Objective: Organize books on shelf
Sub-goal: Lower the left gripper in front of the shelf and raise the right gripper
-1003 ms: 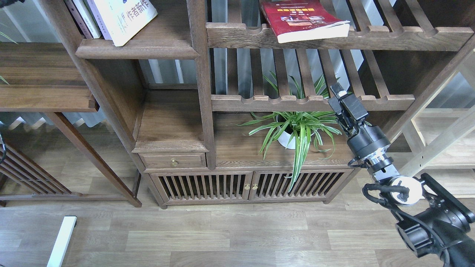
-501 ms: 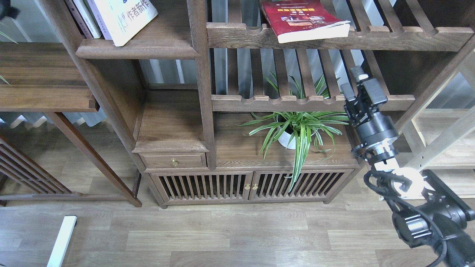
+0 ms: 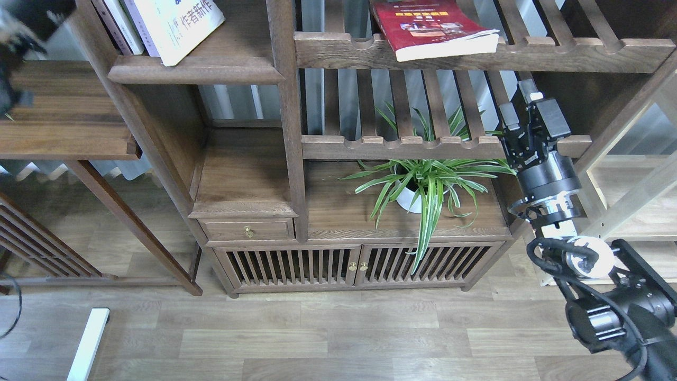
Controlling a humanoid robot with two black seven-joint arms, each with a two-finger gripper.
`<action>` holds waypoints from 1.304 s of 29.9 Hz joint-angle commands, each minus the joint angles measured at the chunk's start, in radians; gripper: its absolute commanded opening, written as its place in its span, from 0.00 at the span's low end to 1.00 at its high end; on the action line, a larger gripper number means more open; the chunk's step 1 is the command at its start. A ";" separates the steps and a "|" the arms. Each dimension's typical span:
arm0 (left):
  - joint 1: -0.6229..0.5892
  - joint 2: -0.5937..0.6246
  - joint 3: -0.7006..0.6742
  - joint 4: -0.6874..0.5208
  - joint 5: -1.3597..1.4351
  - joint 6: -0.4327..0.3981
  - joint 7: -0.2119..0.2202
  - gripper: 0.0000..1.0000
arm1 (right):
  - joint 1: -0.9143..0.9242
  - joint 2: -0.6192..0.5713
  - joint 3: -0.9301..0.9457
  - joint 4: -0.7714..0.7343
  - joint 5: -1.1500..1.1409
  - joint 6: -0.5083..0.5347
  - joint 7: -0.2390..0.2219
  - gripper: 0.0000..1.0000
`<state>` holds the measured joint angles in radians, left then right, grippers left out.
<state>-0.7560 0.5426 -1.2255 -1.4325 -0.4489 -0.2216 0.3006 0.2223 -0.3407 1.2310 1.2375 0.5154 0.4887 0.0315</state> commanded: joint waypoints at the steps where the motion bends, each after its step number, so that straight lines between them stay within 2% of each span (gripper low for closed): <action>1: 0.079 -0.055 0.000 -0.002 -0.079 -0.060 -0.021 0.50 | -0.012 0.012 -0.007 0.045 0.000 0.000 -0.001 0.80; 5: 0.174 -0.142 0.003 -0.002 -0.089 -0.100 -0.055 0.55 | -0.012 0.025 -0.008 0.069 0.000 0.000 0.001 0.82; 12: 0.310 -0.286 0.012 0.000 -0.088 -0.163 -0.060 0.64 | 0.002 0.029 -0.010 0.083 0.002 -0.002 -0.005 0.81; 14: 0.340 -0.315 0.017 0.001 -0.088 -0.182 -0.060 0.69 | 0.002 0.035 -0.013 0.083 0.002 -0.036 -0.009 0.81; 16: 0.360 -0.351 0.023 0.006 -0.085 -0.202 -0.060 0.79 | 0.006 0.048 -0.016 0.083 0.002 -0.071 -0.009 0.81; 20: 0.399 -0.377 0.058 0.006 -0.083 -0.219 -0.057 0.85 | 0.051 0.065 -0.016 0.085 0.002 -0.131 -0.009 0.81; 23: 0.408 -0.383 0.128 0.009 -0.083 -0.267 -0.052 0.87 | 0.084 0.094 -0.016 0.086 0.003 -0.186 -0.010 0.81; 29: 0.412 -0.386 0.264 0.017 -0.080 -0.267 -0.055 0.87 | 0.123 0.118 -0.021 0.086 0.011 -0.246 -0.016 0.81; 39: 0.411 -0.385 0.277 0.026 -0.080 -0.267 -0.054 0.88 | 0.150 0.132 -0.021 0.091 0.012 -0.234 -0.027 0.82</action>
<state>-0.3437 0.1571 -0.9455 -1.4119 -0.5291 -0.4887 0.2454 0.3584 -0.2109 1.2103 1.3269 0.5276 0.2460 0.0049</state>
